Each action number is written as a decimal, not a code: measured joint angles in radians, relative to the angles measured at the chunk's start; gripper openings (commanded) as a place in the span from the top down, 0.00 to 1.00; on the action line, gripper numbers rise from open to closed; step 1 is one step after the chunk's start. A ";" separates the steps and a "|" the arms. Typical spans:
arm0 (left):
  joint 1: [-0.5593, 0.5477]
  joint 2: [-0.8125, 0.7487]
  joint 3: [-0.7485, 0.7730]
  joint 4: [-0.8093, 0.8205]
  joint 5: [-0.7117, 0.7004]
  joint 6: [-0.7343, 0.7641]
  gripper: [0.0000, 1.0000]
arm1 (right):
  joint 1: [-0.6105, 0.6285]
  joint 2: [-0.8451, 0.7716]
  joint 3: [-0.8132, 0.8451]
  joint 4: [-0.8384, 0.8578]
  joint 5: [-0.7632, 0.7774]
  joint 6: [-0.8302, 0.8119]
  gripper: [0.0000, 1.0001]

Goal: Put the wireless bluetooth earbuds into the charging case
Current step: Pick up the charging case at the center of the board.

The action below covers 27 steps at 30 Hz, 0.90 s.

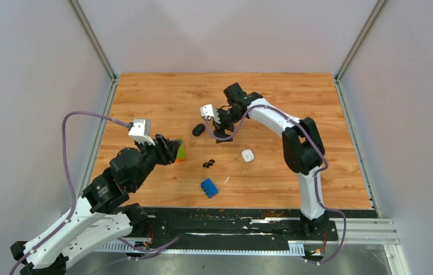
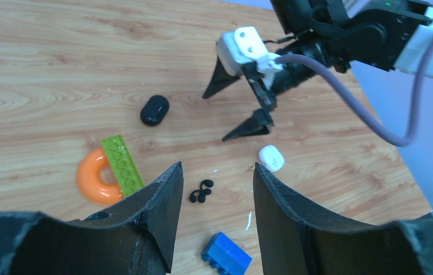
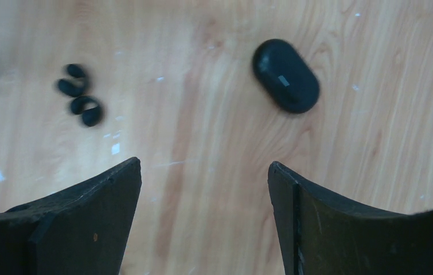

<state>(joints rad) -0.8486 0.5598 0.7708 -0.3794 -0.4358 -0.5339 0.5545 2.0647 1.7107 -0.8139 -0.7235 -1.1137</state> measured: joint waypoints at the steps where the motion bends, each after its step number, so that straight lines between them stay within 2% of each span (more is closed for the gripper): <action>1: 0.000 -0.004 0.000 -0.016 -0.003 0.002 0.45 | 0.006 0.042 0.030 0.026 0.008 0.000 0.17; 7: 0.000 -0.003 0.000 -0.072 -0.006 0.018 0.45 | 0.018 0.224 0.189 0.125 0.061 0.001 0.12; 15: 0.000 0.002 -0.016 -0.066 0.017 0.020 0.46 | 0.039 0.469 0.542 0.090 0.069 0.004 0.11; 20: 0.000 0.005 -0.034 -0.066 0.035 0.020 0.46 | 0.060 0.509 0.582 0.040 0.057 -0.008 0.19; 25: 0.000 0.004 -0.050 -0.051 0.043 0.021 0.47 | 0.087 0.517 0.602 -0.033 0.040 -0.021 0.36; 27: 0.000 0.002 -0.058 -0.048 0.045 0.020 0.47 | 0.095 0.517 0.605 -0.077 0.034 -0.029 0.38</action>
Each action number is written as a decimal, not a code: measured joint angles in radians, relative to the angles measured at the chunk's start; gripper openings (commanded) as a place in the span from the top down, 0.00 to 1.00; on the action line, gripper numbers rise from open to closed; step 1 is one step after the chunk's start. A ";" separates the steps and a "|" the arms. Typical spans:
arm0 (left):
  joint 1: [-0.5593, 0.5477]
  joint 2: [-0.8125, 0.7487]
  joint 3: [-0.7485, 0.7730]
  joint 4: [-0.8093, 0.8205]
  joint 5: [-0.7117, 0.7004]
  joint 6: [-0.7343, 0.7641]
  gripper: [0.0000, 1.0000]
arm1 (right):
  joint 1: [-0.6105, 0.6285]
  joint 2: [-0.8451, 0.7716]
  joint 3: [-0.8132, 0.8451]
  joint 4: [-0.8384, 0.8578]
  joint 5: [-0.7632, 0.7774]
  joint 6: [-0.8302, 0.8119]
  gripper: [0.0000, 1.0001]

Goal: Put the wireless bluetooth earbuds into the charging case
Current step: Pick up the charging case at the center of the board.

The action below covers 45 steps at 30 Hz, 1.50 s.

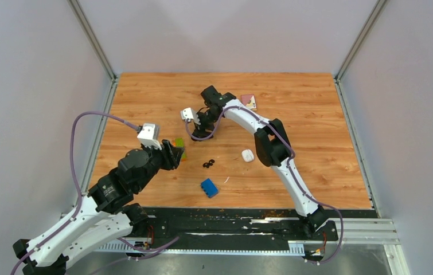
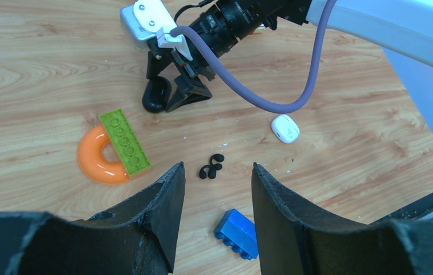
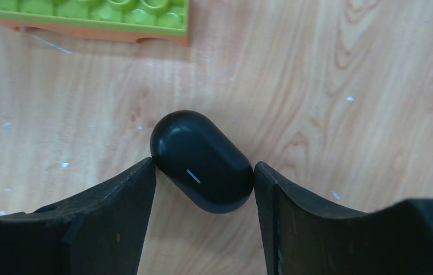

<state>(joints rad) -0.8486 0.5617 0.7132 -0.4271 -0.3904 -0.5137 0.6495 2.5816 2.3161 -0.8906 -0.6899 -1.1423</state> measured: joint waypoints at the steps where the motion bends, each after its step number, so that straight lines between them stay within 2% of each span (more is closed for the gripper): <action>1: 0.000 -0.003 -0.005 0.002 0.001 0.000 0.47 | 0.003 0.000 0.001 -0.019 -0.003 -0.003 0.38; 6: 0.000 -0.018 -0.014 0.006 0.008 0.003 0.47 | 0.005 -0.008 -0.015 -0.066 -0.021 -0.004 0.35; 14: 0.000 -0.021 -0.014 0.020 0.016 0.007 0.47 | 0.005 -0.040 -0.060 -0.106 -0.006 -0.003 0.38; 19: 0.000 -0.026 -0.030 0.037 0.022 0.007 0.48 | 0.009 -0.064 -0.101 -0.099 0.001 0.019 0.37; 23: 0.000 -0.018 -0.037 0.049 0.031 0.007 0.48 | 0.011 -0.066 -0.105 -0.089 -0.002 0.034 0.32; 26: 0.000 -0.013 -0.037 0.056 0.035 0.007 0.48 | 0.018 -0.066 -0.108 -0.073 -0.001 0.042 0.34; 29: 0.000 -0.012 -0.037 0.059 0.039 0.007 0.48 | 0.029 -0.066 -0.109 -0.060 0.000 0.046 0.40; 33: 0.000 -0.012 -0.037 0.059 0.042 0.007 0.48 | 0.042 -0.066 -0.111 -0.053 0.000 0.048 0.58; 37: 0.000 -0.012 -0.037 0.059 0.043 0.008 0.48 | 0.043 -0.066 -0.113 -0.053 0.002 0.055 0.69; 41: 0.000 -0.011 -0.037 0.059 0.045 0.018 0.48 | 0.043 -0.112 -0.185 -0.037 0.011 0.060 0.73; 45: 0.000 0.000 -0.018 0.056 0.045 0.048 0.48 | 0.026 -0.248 -0.360 -0.040 0.044 0.077 0.73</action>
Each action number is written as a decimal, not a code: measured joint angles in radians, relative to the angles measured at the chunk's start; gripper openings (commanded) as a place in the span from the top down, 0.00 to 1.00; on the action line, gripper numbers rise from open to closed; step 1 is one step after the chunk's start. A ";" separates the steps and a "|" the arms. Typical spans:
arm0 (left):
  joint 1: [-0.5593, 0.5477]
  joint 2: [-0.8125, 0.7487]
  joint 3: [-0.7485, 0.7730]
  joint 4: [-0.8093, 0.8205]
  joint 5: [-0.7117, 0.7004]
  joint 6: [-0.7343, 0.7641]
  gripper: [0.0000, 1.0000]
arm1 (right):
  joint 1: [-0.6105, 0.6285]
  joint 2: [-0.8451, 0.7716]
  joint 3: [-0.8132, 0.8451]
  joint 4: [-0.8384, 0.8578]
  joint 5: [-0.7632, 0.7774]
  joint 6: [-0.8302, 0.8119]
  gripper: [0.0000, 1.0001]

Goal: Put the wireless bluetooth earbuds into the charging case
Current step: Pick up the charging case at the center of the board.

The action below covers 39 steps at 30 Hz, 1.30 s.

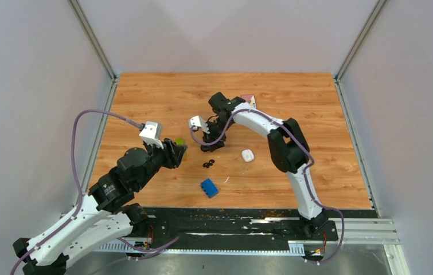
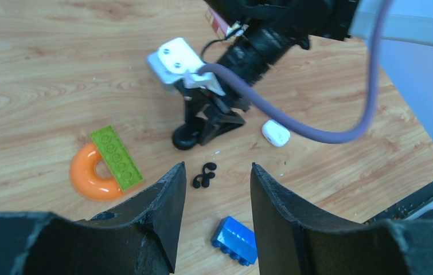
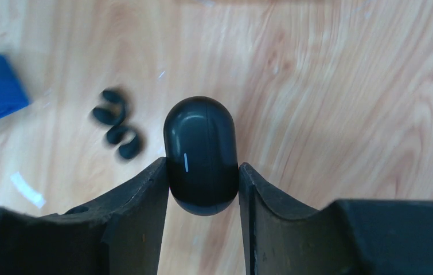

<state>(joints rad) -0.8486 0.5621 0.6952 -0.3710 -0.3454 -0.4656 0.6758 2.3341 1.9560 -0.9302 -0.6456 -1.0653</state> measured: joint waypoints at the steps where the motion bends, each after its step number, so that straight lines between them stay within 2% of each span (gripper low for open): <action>1: 0.000 0.009 0.016 0.001 0.001 0.008 0.47 | -0.007 -0.050 -0.050 -0.005 0.005 0.002 0.73; 4: 0.000 0.037 0.060 0.016 0.008 0.027 0.47 | -0.040 -0.232 -0.180 -0.010 0.016 0.005 0.73; 10: 0.000 0.098 0.061 0.158 0.124 0.047 0.46 | -0.094 -0.751 -0.405 0.047 0.068 0.027 0.73; 14: -0.002 0.153 0.011 0.331 0.299 0.047 0.44 | -0.026 -1.067 -0.522 0.135 0.139 0.050 0.72; 17: -0.013 0.205 -0.008 0.447 0.414 0.044 0.43 | 0.061 -1.225 -0.585 0.181 0.225 0.050 0.72; 22: -0.040 0.245 -0.017 0.602 0.541 0.044 0.41 | 0.155 -1.306 -0.608 0.211 0.381 0.029 0.73; 28: -0.046 0.330 -0.016 0.775 0.643 0.019 0.41 | 0.175 -1.291 -0.631 0.212 0.497 -0.010 0.73; 33: -0.047 0.409 -0.002 0.821 0.665 0.013 0.40 | 0.182 -1.291 -0.632 0.209 0.524 -0.028 0.73; 39: -0.047 0.416 0.002 0.835 0.642 0.014 0.40 | 0.183 -1.296 -0.634 0.178 0.499 -0.036 0.72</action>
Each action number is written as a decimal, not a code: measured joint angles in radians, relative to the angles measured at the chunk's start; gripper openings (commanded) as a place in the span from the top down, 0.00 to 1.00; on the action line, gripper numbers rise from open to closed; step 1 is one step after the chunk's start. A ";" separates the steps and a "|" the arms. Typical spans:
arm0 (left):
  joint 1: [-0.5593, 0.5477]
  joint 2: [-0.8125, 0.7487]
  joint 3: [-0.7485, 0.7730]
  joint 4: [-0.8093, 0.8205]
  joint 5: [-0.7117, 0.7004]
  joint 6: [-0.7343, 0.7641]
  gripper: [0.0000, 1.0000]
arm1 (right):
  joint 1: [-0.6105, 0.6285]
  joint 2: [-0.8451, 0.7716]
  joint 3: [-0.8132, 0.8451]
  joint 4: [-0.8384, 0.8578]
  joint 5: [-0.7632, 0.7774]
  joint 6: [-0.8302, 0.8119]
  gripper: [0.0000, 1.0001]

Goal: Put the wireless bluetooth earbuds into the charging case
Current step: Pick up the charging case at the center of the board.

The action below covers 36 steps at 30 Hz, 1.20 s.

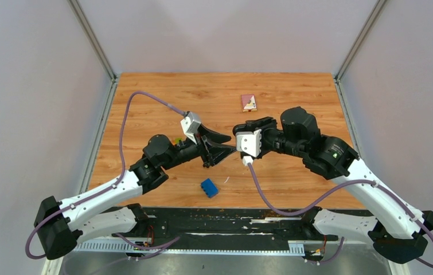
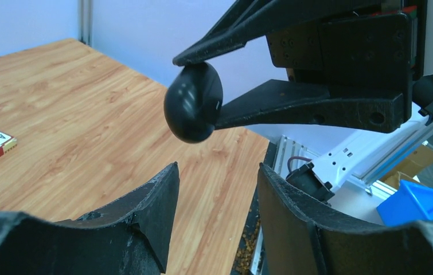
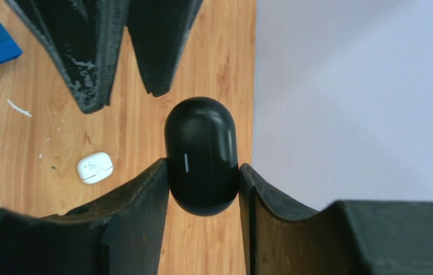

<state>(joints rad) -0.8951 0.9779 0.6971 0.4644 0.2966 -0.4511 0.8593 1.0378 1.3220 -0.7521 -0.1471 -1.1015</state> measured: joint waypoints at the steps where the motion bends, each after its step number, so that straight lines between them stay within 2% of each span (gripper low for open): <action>1: 0.000 0.000 0.000 0.001 0.000 0.000 0.40 | 0.000 -0.002 0.000 -0.008 -0.008 0.000 0.72; 7: 0.000 -0.008 0.000 0.013 0.001 -0.017 0.39 | 0.002 -0.023 -0.035 -0.011 -0.028 0.004 0.73; 19: 0.000 0.077 0.000 0.233 -0.003 -0.136 0.42 | 0.003 -0.034 -0.046 0.020 -0.034 0.012 0.73; 29: -0.002 0.088 0.014 0.244 -0.023 -0.151 0.43 | 0.003 -0.054 -0.055 0.053 -0.023 0.016 0.78; 36: -0.002 -0.043 -0.005 0.156 -0.073 -0.145 0.38 | 0.009 -0.069 -0.064 0.074 -0.034 0.021 0.78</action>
<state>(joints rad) -0.8970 0.9352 0.6922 0.6205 0.2237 -0.5957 0.8680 0.9688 1.2583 -0.6785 -0.1810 -1.0805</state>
